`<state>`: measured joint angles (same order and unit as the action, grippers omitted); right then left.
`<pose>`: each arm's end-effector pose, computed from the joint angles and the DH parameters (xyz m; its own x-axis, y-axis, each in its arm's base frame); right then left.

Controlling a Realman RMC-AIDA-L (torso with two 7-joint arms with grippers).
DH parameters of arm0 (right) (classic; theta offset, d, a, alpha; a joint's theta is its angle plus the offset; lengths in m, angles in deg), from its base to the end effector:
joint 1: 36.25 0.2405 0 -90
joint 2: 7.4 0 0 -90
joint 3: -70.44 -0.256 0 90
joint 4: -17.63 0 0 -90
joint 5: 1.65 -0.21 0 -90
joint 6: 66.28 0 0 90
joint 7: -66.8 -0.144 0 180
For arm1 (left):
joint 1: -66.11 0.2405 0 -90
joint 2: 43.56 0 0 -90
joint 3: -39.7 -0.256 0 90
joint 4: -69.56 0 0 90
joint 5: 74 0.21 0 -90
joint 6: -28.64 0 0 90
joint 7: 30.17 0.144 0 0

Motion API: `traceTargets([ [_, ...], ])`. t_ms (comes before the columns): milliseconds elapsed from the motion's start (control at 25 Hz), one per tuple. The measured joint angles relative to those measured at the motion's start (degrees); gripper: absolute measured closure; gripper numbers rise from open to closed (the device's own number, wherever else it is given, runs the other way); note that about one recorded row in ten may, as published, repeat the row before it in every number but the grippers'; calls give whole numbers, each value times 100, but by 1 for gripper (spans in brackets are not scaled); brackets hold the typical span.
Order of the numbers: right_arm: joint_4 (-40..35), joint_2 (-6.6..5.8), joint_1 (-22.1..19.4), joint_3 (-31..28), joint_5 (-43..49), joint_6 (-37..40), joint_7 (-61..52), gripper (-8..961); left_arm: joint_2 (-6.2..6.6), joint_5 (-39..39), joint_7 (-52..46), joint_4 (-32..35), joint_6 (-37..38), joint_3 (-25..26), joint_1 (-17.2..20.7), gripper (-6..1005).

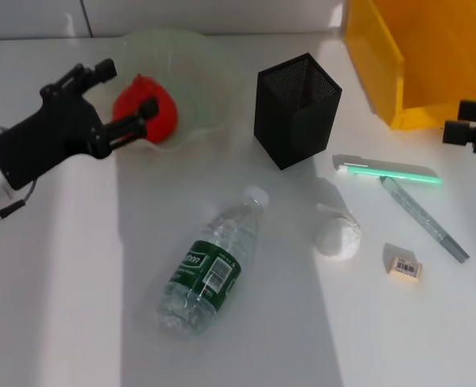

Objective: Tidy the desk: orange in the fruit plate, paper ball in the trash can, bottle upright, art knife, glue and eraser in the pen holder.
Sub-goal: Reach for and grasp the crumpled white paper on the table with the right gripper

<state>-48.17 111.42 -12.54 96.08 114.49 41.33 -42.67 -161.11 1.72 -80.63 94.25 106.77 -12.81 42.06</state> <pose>0.2646 0.2975 0.1112 0.6238 -0.5165 -0.5866 -0.6905 -0.7158 -0.1040 -0.2834 0.3319 0.0031 0.7148 0.0282 0.6988 0.4853 -0.7395 -0.4665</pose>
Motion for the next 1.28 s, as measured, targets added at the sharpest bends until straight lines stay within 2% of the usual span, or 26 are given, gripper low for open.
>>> traceTargets([
  [40, 0, 0, 0, 0, 0, 0, 0, 173, 35, 3, 7, 84, 90, -220, 140, 132],
  [120, -515, -26, 33, 90, 56, 102, -477, 177, 123, 5, -35, 255, 234, -739, 440, 123],
  [240, -1409, -34, 131, 565, 592, 193, -1132, 184, 153, 7, -60, 230, 296, -849, 534, 123],
  [400, -2336, 16, 340, 1758, 1732, 113, -2096, 193, 129, 35, -68, 204, 261, -864, 620, 123],
  [520, -2512, 40, 495, 2696, 2181, -155, -2689, 199, 122, 197, -72, 203, 240, -836, 627, 123],
  [640, -2353, 44, 611, 3486, 2284, -584, -3183, 206, 120, 387, -99, 203, 219, -821, 618, 124],
  [800, -1889, 45, 747, 4184, 2354, -1156, -3446, 215, 118, 439, -154, 204, 215, -808, 623, 124],
  [1040, -920, 45, 1120, 4679, 2529, -1664, -3522, 228, 118, 443, -156, 206, 179, -803, 612, 124],
  [1280, -313, 45, 1360, 5142, 2534, -2061, -3572, 241, 109, 444, -157, 202, 45, -844, 586, 124],
])
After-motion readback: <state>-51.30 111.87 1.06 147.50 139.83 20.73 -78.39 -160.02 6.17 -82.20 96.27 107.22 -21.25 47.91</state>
